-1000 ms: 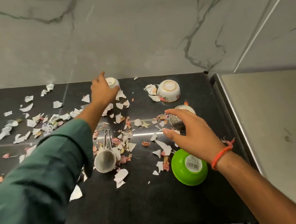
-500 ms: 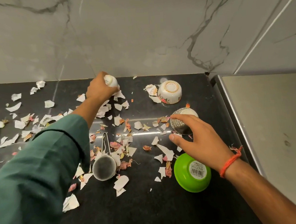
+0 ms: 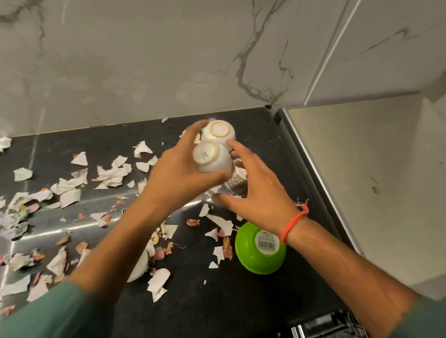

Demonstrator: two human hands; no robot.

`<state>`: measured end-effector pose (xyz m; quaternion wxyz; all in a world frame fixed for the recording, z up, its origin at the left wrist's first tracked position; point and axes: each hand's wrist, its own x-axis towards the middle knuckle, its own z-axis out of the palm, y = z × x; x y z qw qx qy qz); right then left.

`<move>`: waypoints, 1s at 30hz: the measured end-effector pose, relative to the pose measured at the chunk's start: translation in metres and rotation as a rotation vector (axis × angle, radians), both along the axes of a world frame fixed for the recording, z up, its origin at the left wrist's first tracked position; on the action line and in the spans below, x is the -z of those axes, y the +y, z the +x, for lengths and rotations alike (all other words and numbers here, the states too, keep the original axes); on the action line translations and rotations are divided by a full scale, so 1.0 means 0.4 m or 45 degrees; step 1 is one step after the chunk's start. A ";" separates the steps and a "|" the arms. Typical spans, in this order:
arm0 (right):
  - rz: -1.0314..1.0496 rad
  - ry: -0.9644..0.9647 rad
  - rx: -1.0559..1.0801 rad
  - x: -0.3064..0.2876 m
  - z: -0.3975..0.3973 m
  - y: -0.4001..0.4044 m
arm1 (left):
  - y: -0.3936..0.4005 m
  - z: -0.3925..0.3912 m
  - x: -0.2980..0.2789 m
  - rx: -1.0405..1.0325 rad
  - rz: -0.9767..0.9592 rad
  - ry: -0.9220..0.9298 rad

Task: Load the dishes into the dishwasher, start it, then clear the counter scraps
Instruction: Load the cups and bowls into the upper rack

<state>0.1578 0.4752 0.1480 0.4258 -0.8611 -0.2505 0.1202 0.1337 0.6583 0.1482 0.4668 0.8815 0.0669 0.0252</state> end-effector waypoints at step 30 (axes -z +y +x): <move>0.390 -0.064 1.142 0.116 -0.391 -0.690 | -0.830 -0.234 0.063 0.598 -0.391 0.192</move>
